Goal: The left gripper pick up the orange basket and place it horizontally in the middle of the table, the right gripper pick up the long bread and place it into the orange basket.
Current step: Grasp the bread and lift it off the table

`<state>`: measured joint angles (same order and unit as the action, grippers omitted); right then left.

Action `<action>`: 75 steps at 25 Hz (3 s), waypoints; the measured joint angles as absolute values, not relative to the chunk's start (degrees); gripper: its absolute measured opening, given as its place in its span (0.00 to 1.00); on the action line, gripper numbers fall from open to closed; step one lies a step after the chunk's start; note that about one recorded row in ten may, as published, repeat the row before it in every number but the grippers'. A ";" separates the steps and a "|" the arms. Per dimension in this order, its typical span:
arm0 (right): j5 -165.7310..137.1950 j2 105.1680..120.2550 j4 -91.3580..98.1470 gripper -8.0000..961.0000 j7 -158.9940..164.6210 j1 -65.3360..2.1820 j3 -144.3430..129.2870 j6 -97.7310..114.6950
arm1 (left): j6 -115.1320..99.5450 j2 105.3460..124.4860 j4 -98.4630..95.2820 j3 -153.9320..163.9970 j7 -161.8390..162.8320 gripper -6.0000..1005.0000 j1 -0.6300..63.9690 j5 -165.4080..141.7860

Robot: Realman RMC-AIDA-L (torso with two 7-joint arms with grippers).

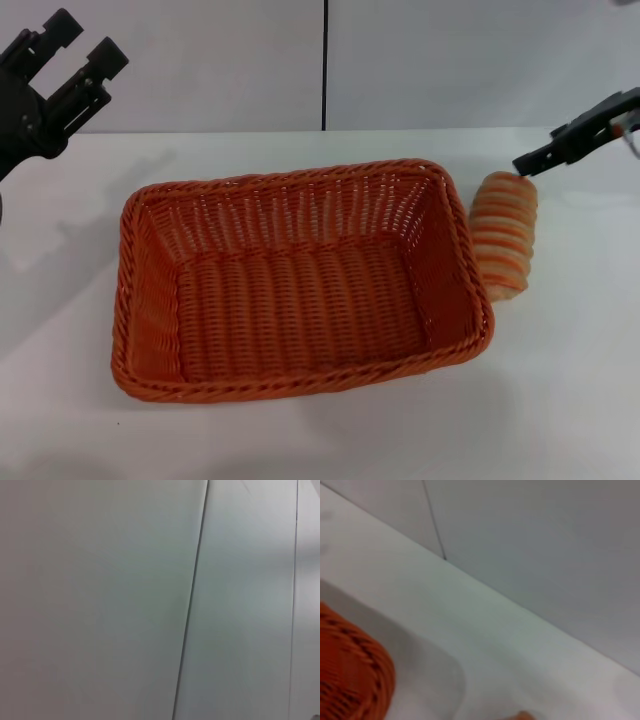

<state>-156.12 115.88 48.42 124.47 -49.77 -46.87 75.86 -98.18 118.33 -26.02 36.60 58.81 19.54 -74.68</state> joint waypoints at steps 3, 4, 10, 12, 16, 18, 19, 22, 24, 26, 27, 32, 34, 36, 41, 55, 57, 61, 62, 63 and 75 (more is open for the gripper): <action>-155.10 116.53 45.99 0.76 123.50 -49.63 -46.90 74.78 | -97.89 118.12 -25.22 36.59 59.10 0.74 20.20 -74.79; -154.68 116.64 44.99 0.76 123.09 -49.61 -46.93 74.38 | -97.78 118.11 -25.18 36.58 59.12 0.74 20.26 -74.86; -153.62 116.78 41.10 0.76 121.82 -49.82 -47.02 72.38 | -97.37 118.14 -24.67 36.57 58.89 0.74 20.53 -74.98; -153.60 116.79 40.93 0.76 121.80 -49.91 -47.02 72.32 | -97.33 118.14 -24.66 36.59 58.98 0.74 20.57 -74.97; -153.56 116.81 40.59 0.76 121.78 -49.96 -47.02 72.29 | -97.25 118.13 -24.63 36.63 59.18 0.74 20.68 -74.97; -153.55 116.81 40.30 0.76 121.77 -50.12 -47.02 72.28 | -96.93 118.12 -24.57 36.65 59.25 0.74 20.79 -74.97; -153.54 116.81 40.19 0.76 121.77 -50.18 -47.02 72.27 | -96.92 118.12 -24.56 36.65 59.26 0.74 20.80 -74.97; -153.55 116.79 40.08 0.76 121.76 -50.25 -47.02 72.26 | -96.86 118.12 -24.52 36.65 59.34 0.74 20.85 -74.97; -153.55 116.77 40.03 0.76 121.77 -50.26 -47.02 72.24 | -96.85 118.12 -24.47 36.68 59.35 0.74 20.85 -74.97; -153.56 116.76 39.99 0.71 121.77 -50.27 -47.02 72.26 | -96.84 118.12 -24.39 36.69 59.36 0.74 20.85 -74.97; -153.56 116.76 39.99 0.69 121.78 -50.27 -47.02 72.27 | -96.85 118.10 -24.16 36.72 59.37 0.74 20.88 -74.97; -153.68 116.72 39.99 0.59 121.66 -50.10 -47.02 72.58 | -96.84 118.02 -23.70 36.75 59.39 0.74 21.01 -74.97; -153.72 116.72 39.99 0.57 121.64 -50.00 -47.02 72.64 | -96.84 118.02 -23.68 36.75 59.39 0.74 21.01 -74.97; -153.78 116.71 39.99 0.55 121.57 -49.88 -47.04 72.70 | -96.84 118.02 -23.64 36.75 59.40 0.74 21.01 -74.97; -153.83 116.76 39.99 0.51 121.10 -49.61 -47.19 72.77 | -96.97 117.99 -23.17 36.74 59.42 0.74 20.96 -74.97; -153.90 116.81 40.15 0.41 121.10 -49.24 -47.20 73.70 | -97.46 117.94 -23.19 36.89 59.79 0.74 20.58 -75.04; -153.90 116.81 40.24 0.39 121.10 -49.19 -47.20 73.88 | -97.47 117.95 -23.20 37.09 60.03 0.74 20.57 -75.05; -153.85 116.81 40.52 0.36 121.10 -49.00 -47.20 74.25 | -97.78 117.94 -23.21 37.30 60.08 0.74 20.54 -75.06; -153.85 116.81 40.52 0.35 121.10 -49.00 -47.20 74.25 | -97.78 117.94 -23.21 37.30 60.08 0.74 20.54 -75.06; -153.83 116.80 40.53 0.34 121.10 -48.97 -47.20 74.27 | -97.78 117.94 -23.21 37.30 60.08 0.74 20.54 -75.06; -153.61 116.63 40.61 0.25 121.11 -48.52 -47.12 74.37 | -98.78 117.95 -23.34 37.35 60.61 0.74 20.48 -75.01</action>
